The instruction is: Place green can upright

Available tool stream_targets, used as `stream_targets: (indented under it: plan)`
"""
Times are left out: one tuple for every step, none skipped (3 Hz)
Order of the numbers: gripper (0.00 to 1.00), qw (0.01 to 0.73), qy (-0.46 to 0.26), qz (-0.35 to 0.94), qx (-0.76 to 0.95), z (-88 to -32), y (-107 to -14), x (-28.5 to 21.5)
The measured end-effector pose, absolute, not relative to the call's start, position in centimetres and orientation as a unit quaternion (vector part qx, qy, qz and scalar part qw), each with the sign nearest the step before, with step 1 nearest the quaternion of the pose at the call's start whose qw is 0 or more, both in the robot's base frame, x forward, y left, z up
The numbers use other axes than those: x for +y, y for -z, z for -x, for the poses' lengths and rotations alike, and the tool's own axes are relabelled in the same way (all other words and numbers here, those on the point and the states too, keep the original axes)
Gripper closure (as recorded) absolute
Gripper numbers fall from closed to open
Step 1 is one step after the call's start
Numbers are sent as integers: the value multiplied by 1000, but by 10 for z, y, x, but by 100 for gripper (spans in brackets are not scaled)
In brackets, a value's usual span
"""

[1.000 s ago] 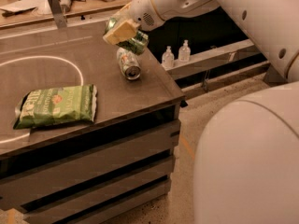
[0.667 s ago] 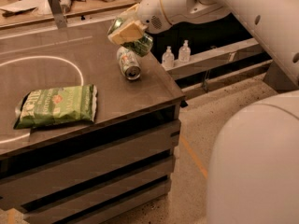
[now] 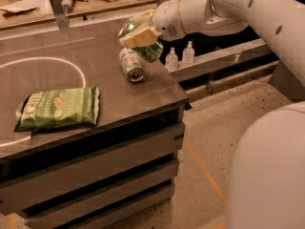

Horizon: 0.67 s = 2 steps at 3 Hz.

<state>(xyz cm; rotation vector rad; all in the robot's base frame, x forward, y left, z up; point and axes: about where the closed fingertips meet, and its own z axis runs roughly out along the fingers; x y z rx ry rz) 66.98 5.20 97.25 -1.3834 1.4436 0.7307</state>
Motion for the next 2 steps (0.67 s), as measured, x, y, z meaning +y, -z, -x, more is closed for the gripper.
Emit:
stream_targets:
  plan:
    - [100, 482, -308, 563, 596, -666, -968, 38]
    - [100, 464, -315, 558, 613, -663, -960, 29]
